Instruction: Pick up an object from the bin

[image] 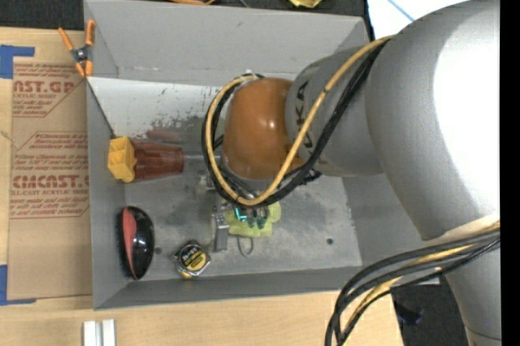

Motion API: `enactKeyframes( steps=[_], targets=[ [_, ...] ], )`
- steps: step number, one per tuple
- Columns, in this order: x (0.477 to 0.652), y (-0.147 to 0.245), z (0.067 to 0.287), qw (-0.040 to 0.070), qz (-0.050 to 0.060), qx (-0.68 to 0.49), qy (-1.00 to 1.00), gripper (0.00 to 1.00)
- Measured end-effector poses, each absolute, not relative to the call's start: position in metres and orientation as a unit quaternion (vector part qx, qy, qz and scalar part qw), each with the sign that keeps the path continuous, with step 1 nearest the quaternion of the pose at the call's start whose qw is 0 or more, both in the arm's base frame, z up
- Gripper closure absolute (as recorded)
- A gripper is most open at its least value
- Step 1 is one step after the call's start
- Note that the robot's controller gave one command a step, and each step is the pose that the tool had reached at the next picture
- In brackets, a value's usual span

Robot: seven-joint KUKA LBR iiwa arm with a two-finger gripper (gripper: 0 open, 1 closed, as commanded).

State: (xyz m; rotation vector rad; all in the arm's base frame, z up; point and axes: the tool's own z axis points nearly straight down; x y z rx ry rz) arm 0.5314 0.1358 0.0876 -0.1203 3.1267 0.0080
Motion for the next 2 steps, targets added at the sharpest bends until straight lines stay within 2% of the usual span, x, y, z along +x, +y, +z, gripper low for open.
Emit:
enactKeyframes(
  steps=[1, 2],
  targets=[
    [0.5315, 0.1355, 0.0876, 0.006, 0.002, -0.038, 0.999, 0.0],
    [0.5315, 0.1354, 0.0876, 0.006, 0.003, -0.038, 0.999, 1.0]
  ],
)
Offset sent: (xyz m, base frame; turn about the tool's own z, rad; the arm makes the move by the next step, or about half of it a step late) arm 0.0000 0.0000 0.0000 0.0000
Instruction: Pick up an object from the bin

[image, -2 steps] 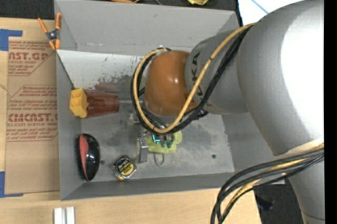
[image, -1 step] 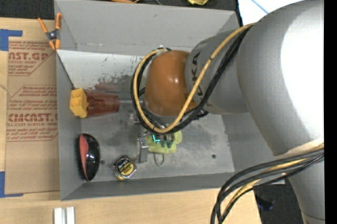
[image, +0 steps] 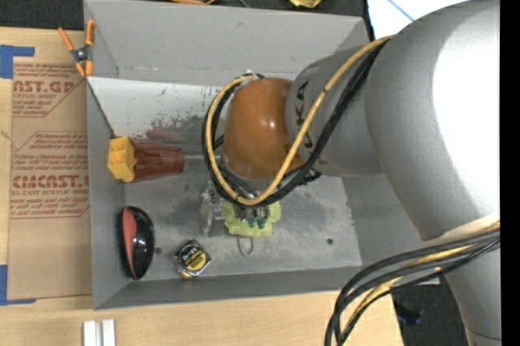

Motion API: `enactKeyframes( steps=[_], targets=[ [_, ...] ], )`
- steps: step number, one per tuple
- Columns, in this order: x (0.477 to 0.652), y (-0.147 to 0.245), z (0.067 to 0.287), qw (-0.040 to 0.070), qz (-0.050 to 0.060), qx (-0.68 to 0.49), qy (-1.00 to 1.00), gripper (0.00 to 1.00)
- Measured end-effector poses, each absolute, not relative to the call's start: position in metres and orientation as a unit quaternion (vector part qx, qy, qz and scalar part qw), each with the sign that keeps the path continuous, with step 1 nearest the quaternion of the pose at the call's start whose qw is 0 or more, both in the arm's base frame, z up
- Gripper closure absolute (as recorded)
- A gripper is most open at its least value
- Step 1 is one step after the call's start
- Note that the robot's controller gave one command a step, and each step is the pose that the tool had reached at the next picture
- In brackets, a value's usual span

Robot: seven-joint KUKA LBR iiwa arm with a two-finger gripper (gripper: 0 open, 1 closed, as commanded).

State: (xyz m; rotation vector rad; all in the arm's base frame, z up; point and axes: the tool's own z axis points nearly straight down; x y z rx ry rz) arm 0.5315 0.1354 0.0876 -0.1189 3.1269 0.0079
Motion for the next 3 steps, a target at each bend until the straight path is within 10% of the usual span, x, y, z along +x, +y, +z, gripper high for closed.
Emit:
enactKeyframes(
  steps=[1, 2, 3],
  targets=[
    [0.5315, 0.1354, 0.0876, 0.006, 0.003, -0.038, 0.999, 0.0],
    [0.5315, 0.1354, 0.0876, 0.006, 0.003, -0.038, 0.999, 1.0],
    [0.5315, 0.1354, 0.0876, 0.006, 0.003, -0.038, 0.999, 0.0]
  ],
)
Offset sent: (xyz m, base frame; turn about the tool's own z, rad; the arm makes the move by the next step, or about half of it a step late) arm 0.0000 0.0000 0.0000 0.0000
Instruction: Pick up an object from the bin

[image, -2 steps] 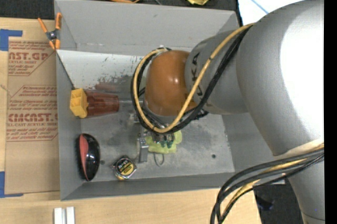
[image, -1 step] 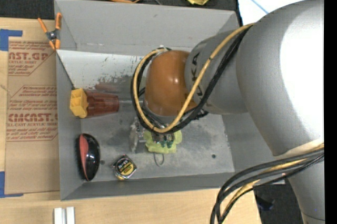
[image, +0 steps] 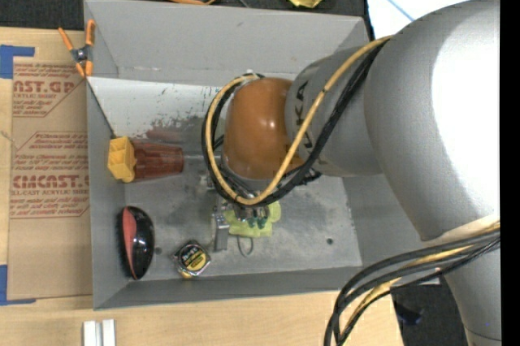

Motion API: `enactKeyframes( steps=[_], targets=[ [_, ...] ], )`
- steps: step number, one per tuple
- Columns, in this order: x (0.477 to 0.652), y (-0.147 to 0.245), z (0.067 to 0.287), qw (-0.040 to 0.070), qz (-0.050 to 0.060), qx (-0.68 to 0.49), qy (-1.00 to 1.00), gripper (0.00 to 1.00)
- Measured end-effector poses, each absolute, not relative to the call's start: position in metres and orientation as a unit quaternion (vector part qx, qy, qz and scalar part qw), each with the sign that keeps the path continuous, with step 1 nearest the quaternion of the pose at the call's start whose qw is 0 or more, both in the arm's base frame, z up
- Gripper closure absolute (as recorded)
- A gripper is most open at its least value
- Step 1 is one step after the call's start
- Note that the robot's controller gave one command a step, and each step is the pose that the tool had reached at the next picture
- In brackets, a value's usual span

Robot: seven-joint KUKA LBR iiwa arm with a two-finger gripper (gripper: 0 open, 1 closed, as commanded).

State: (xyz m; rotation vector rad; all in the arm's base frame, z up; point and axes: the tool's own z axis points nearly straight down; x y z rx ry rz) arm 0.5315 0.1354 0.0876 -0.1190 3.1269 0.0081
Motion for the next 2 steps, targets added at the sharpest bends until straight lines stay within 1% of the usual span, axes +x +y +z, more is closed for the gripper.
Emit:
enactKeyframes(
  steps=[1, 2],
  targets=[
    [0.5315, 0.1354, 0.0876, 0.006, 0.003, -0.038, 0.999, 0.0],
    [0.5315, 0.1354, 0.0876, 0.006, 0.003, -0.038, 0.999, 1.0]
  ],
)
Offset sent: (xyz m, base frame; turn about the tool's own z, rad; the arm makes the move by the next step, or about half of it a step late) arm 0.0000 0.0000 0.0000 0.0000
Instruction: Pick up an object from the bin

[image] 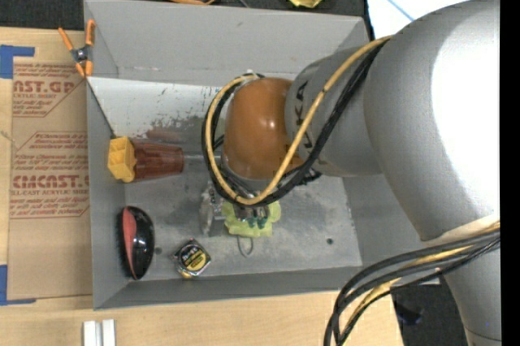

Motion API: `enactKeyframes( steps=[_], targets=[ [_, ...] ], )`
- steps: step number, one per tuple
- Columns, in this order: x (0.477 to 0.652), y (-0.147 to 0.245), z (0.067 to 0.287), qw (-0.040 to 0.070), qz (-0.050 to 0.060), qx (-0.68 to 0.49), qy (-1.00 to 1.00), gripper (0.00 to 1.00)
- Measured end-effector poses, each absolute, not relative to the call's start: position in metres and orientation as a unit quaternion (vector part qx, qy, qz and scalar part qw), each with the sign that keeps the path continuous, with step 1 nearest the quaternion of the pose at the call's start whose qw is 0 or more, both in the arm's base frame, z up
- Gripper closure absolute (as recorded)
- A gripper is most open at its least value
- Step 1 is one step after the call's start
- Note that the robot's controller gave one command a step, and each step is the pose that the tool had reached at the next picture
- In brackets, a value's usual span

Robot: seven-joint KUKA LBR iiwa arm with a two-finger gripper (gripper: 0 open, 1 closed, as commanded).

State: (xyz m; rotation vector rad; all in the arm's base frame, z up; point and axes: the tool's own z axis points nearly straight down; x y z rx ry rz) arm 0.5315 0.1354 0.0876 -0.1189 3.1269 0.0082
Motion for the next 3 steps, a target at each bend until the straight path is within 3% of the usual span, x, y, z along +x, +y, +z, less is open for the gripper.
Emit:
enactKeyframes(
  steps=[1, 3],
  targets=[
    [0.5315, 0.1354, 0.0876, 0.006, 0.003, -0.038, 0.999, 0.0],
    [0.5315, 0.1354, 0.0876, 0.006, 0.003, -0.038, 0.999, 0.0]
  ],
)
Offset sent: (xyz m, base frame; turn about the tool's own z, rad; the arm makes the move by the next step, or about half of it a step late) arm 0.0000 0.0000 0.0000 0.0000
